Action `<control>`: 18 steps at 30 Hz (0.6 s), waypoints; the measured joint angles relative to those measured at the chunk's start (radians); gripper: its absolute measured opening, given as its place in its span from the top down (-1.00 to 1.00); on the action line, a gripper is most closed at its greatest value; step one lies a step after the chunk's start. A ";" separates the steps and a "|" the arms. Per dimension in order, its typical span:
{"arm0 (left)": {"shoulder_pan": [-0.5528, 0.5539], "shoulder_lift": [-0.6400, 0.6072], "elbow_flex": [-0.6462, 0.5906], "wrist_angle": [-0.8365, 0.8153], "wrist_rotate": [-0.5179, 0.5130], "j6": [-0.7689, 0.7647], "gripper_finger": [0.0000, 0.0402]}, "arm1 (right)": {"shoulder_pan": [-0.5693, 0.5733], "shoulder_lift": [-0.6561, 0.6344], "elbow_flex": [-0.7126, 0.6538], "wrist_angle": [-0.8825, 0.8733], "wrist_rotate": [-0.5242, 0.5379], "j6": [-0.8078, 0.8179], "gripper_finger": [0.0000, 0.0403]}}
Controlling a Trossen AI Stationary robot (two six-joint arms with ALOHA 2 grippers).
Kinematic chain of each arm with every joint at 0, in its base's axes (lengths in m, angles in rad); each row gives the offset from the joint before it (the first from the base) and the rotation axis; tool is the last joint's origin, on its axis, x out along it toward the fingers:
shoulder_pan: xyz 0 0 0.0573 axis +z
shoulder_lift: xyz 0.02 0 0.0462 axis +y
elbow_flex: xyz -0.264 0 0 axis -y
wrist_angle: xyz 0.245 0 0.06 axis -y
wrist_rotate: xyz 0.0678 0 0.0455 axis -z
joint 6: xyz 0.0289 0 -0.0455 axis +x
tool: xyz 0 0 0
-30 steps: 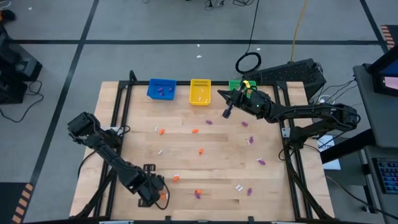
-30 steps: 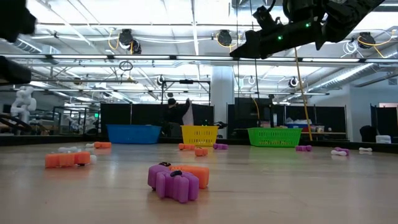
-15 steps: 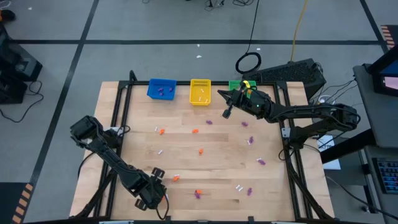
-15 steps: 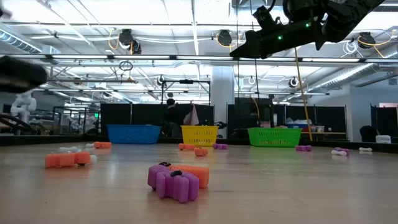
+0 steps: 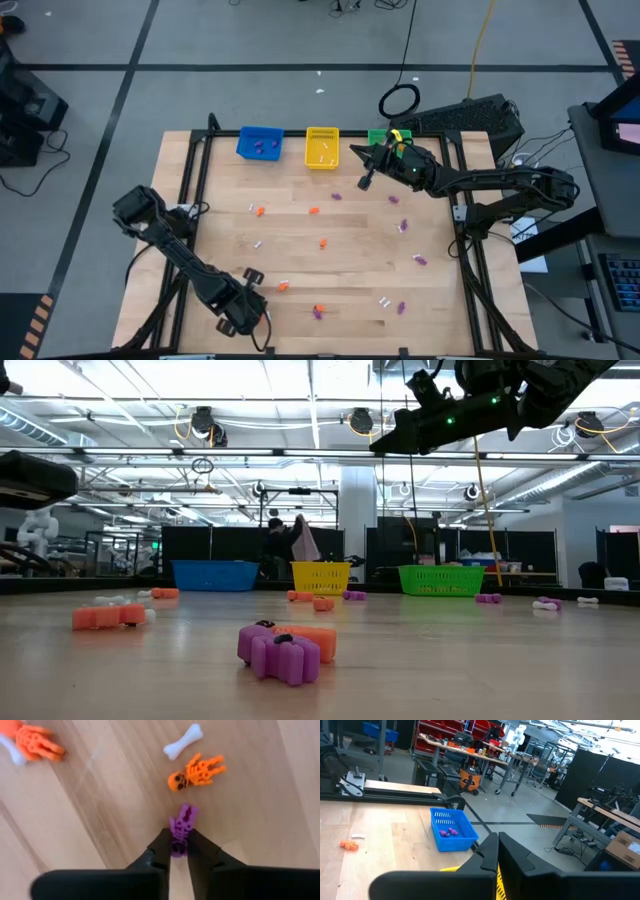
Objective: Sort Halloween decoration
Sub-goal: Put the violet skeleton toy into the blue bin
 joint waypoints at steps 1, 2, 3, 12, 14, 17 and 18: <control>0.004 -0.004 -0.001 -0.010 0.000 -0.003 0.88 | 0.000 0.000 0.000 0.000 0.000 0.000 1.00; 0.009 -0.012 -0.002 -0.025 0.000 -0.010 0.91 | 0.000 0.000 0.000 0.000 0.000 0.000 1.00; 0.016 -0.019 -0.004 -0.039 -0.001 -0.020 0.94 | 0.000 0.000 0.000 0.000 0.000 0.001 1.00; 0.134 -0.133 -0.004 -0.163 -0.128 -0.051 0.99 | 0.000 0.000 0.000 -0.004 0.000 0.002 1.00; 0.184 -0.175 -0.004 -0.199 -0.164 -0.059 0.99 | 0.000 0.000 0.000 -0.004 0.000 0.002 1.00; 0.285 -0.239 -0.004 -0.237 -0.197 -0.063 0.98 | 0.000 0.000 0.000 -0.004 0.000 0.002 1.00; 0.325 -0.260 -0.004 -0.243 -0.211 -0.054 0.98 | 0.000 0.000 0.000 -0.004 0.000 0.002 1.00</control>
